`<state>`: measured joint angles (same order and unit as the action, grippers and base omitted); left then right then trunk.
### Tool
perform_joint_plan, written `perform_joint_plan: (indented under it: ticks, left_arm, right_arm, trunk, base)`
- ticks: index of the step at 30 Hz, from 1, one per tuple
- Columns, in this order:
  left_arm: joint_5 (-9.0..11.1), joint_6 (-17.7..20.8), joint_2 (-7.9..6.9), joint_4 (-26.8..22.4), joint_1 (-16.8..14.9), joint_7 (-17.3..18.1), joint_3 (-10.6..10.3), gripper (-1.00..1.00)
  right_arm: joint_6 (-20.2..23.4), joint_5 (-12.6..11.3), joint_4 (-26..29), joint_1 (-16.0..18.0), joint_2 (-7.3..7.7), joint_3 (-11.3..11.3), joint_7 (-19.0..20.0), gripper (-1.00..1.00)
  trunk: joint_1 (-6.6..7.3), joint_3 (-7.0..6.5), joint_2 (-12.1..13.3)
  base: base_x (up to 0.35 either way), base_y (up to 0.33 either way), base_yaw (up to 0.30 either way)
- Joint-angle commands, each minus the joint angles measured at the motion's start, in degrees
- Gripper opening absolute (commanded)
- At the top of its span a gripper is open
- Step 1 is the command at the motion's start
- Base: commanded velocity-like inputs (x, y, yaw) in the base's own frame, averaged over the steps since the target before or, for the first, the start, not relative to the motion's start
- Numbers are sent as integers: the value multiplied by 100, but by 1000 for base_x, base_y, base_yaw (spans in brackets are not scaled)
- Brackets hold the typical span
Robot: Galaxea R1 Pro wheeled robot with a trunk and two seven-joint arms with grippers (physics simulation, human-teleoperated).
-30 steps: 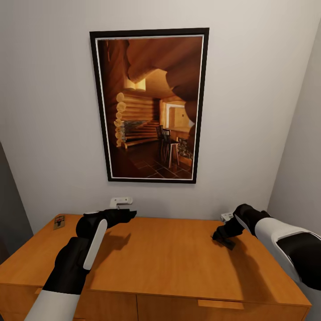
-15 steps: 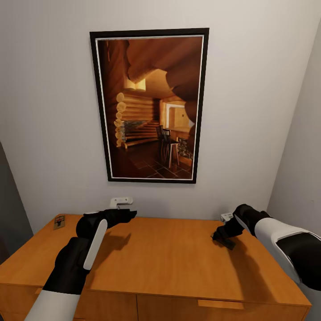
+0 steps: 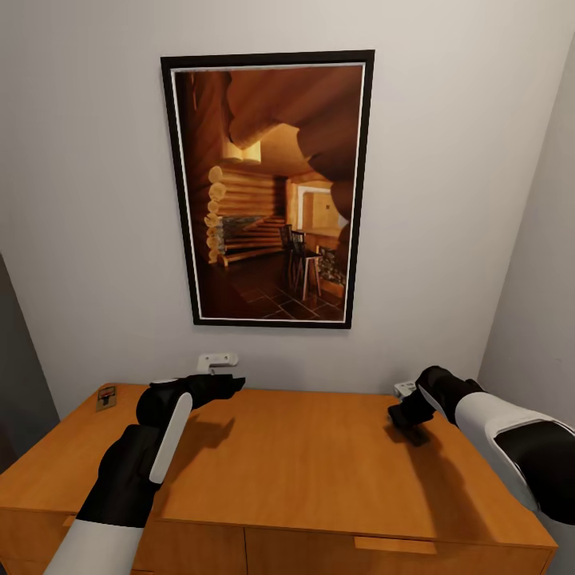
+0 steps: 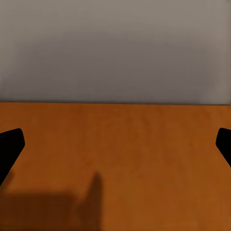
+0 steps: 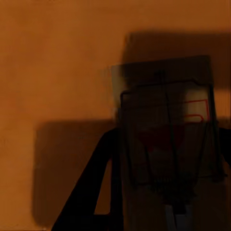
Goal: Take the four mousetraps from the cabinet in the bathroom and place them on the bathroom floor. Make sure all four end up on the same floor surface, and ensure that at least two of them are either under or directly next to the same bathroom sink.
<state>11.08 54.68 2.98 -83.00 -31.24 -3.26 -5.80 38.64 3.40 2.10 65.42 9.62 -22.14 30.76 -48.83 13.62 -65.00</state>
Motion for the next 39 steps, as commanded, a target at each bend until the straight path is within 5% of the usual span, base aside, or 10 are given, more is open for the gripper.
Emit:
perform_joint_plan:
  ticks: [1,15,19,23,28,39]
  left_arm:
    - [43,25,1,-5,-5,-34,0,100]
    - [43,25,1,-5,-5,-19,0,100]
    - [40,31,2,-5,-5,-17,0,100]
    - [28,36,1,-7,-5,-3,0,100]
    - [26,41,1,-9,-5,0,0,100]
    - [17,79,4,-6,-5,1,0,100]
  right_arm:
    - [11,87,-219,-117,6,-71,4,-100]
    - [327,190,-177,-117,61,-100,-81,-100]
    - [973,202,160,-117,91,-90,-61,-100]
    - [2100,197,1366,-117,126,-75,-54,-100]
    - [2136,196,2111,-117,198,-52,-53,-100]
    - [2136,196,2342,-117,215,-45,-74,-100]
  trunk:
    - [-2,10,-3]
    - [-2,10,-3]
    - [-2,10,-3]
    - [-2,10,-3]
    - [-2,10,-3]
    - [-2,10,-3]
  base:
    - [0,0,0]
    - [0,0,0]
    - [0,0,0]
    - [0,0,0]
    - [0,0,0]
    - [0,0,0]
